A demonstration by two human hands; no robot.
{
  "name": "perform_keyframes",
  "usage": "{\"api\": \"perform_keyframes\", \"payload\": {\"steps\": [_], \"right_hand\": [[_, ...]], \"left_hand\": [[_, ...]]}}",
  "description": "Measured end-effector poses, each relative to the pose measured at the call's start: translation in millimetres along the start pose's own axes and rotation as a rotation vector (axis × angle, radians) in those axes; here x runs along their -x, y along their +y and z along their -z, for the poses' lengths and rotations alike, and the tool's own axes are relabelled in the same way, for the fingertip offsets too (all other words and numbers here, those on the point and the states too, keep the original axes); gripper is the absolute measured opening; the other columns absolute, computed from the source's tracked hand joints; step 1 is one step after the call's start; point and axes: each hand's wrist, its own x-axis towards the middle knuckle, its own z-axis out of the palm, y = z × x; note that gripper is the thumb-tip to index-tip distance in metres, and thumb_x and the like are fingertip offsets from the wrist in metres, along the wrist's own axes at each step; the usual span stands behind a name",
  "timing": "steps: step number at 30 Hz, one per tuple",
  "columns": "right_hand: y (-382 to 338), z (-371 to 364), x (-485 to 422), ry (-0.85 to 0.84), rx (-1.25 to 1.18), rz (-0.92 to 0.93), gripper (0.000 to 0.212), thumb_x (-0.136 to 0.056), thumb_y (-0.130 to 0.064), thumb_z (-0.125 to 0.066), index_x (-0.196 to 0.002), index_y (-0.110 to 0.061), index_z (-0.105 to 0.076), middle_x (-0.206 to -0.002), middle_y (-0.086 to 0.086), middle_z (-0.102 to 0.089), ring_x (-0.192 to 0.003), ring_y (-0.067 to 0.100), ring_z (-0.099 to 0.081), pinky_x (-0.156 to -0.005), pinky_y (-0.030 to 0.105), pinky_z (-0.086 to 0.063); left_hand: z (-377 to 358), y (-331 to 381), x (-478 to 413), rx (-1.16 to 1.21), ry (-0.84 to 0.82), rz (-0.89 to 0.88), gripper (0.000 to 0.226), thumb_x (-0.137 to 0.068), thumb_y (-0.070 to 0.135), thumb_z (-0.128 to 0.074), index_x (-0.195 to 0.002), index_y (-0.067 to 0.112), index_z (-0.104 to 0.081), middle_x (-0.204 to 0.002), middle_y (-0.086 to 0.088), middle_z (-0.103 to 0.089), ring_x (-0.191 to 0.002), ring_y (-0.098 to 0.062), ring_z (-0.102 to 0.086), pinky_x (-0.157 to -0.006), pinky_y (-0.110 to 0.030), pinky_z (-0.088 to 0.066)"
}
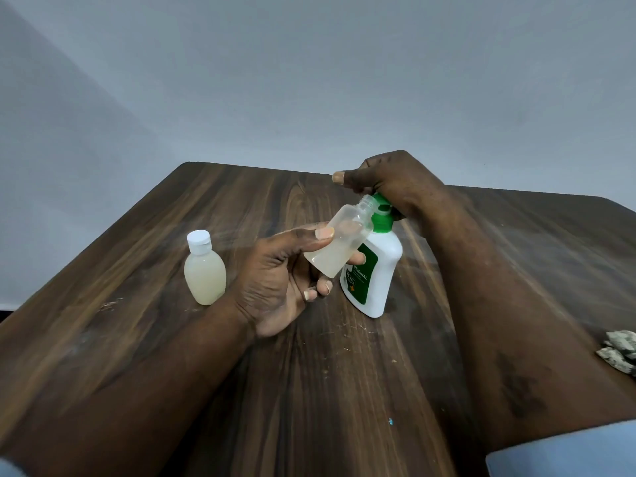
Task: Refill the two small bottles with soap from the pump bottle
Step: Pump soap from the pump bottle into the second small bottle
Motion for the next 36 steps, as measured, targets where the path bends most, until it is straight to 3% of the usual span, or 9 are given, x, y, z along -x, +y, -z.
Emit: {"api": "perform_keyframes", "payload": {"steps": [11, 16, 24, 30, 36], "right_hand": [[-2.3, 2.3, -0.9, 0.02, -0.028, 0.043, 0.046, -0.083, -0.043, -0.086, -0.057, -0.019, -0.056, -0.054, -0.005, -0.053, -0.049, 0.012, -0.046, -0.056, 0.028, -0.04], [0.4, -0.1, 0.4, -0.009, -0.051, -0.014, 0.042, -0.082, -0.039, -0.087, -0.063, -0.016, -0.058, -0.052, -0.006, -0.056, -0.045, 0.009, -0.05, -0.054, 0.024, -0.044], [0.7, 1.6, 0.1, 0.002, 0.007, 0.012, 0.042, -0.083, -0.045, -0.085, -0.065, -0.017, -0.059, -0.059, -0.004, -0.057, -0.052, 0.011, -0.049, -0.056, 0.026, -0.041], [-1.0, 2.9, -2.2, 0.014, -0.017, 0.04, 0.047, -0.082, -0.044, -0.086, -0.061, -0.018, -0.053, -0.051, -0.007, -0.049, -0.045, 0.011, -0.042, -0.052, 0.025, -0.036], [0.8, 0.5, -0.6, -0.01, -0.007, 0.0, 0.045, -0.083, -0.042, -0.086, -0.062, -0.016, -0.056, -0.056, -0.005, -0.056, -0.053, 0.014, -0.049, -0.06, 0.029, -0.043]], "left_hand": [[-1.9, 0.1, -0.1, 0.02, -0.016, -0.016, 0.03, -0.082, 0.031, -0.064, -0.101, 0.014, -0.08, -0.101, -0.025, -0.072, -0.052, -0.016, -0.049, -0.041, -0.019, -0.039], [0.5, 0.1, -0.7, 0.02, 0.008, -0.008, 0.035, -0.084, 0.029, -0.063, -0.11, 0.008, -0.073, -0.1, -0.025, -0.072, -0.05, -0.016, -0.048, -0.037, -0.018, -0.038], [0.1, -1.7, -1.5, 0.021, 0.008, -0.003, 0.033, -0.084, 0.029, -0.061, -0.105, 0.01, -0.078, -0.101, -0.026, -0.071, -0.05, -0.016, -0.049, -0.038, -0.019, -0.039], [-1.9, 0.1, -0.6, 0.016, -0.01, -0.013, 0.03, -0.083, 0.031, -0.062, -0.1, 0.015, -0.081, -0.101, -0.024, -0.072, -0.052, -0.016, -0.048, -0.04, -0.019, -0.04], [-0.5, 0.0, -1.2, -0.002, -0.016, -0.026, 0.031, -0.083, 0.032, -0.064, -0.1, 0.013, -0.08, -0.098, -0.023, -0.073, -0.049, -0.015, -0.049, -0.037, -0.018, -0.034]]}}
